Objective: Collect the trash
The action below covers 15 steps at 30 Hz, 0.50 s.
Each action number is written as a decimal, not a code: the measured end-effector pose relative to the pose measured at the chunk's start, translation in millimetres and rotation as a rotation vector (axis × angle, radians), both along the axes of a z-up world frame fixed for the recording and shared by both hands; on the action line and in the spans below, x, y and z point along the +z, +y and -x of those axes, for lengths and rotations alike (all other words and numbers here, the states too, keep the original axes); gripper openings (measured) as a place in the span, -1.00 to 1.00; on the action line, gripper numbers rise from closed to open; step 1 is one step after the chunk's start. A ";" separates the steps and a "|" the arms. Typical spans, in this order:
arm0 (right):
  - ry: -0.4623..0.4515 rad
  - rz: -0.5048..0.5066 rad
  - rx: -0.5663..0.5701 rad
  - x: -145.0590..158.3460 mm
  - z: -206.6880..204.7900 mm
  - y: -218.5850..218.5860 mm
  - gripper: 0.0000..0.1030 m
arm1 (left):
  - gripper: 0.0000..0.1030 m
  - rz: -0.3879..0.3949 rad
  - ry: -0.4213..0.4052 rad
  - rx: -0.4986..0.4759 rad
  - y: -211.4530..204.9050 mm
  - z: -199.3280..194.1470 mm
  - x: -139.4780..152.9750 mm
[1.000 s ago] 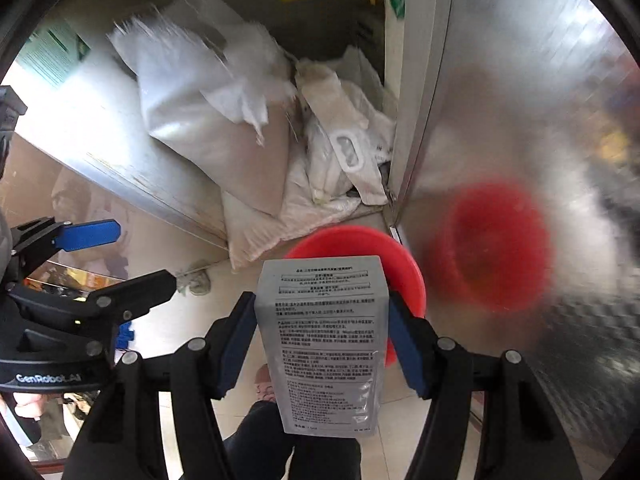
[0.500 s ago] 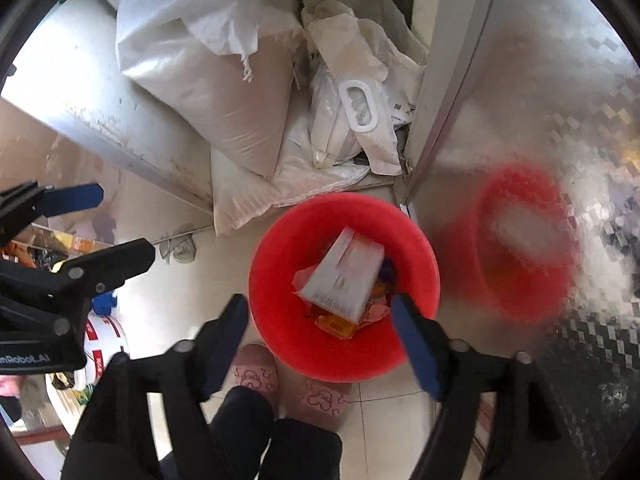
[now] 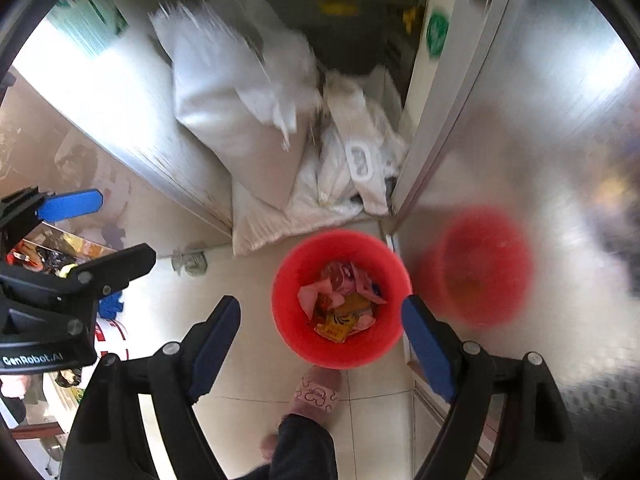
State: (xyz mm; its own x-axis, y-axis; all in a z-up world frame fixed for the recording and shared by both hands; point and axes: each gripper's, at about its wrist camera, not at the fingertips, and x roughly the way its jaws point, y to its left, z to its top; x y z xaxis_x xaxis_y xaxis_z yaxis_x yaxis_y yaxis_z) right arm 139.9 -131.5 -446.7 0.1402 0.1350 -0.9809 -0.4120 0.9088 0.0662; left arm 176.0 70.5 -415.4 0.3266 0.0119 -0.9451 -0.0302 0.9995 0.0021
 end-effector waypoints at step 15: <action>-0.312 -0.031 0.027 243.4 35.3 -0.6 0.83 | 0.61 -0.017 -0.254 0.057 -24.4 71.6 242.4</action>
State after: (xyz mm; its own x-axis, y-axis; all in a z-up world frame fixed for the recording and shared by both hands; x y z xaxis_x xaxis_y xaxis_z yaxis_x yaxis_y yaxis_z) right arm 104.7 -132.0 -203.4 0.4302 0.1717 -0.8863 -0.4406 0.8968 -0.0401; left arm 104.3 46.0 -173.0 0.5519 0.0522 -0.8323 -0.0885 0.9961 0.0037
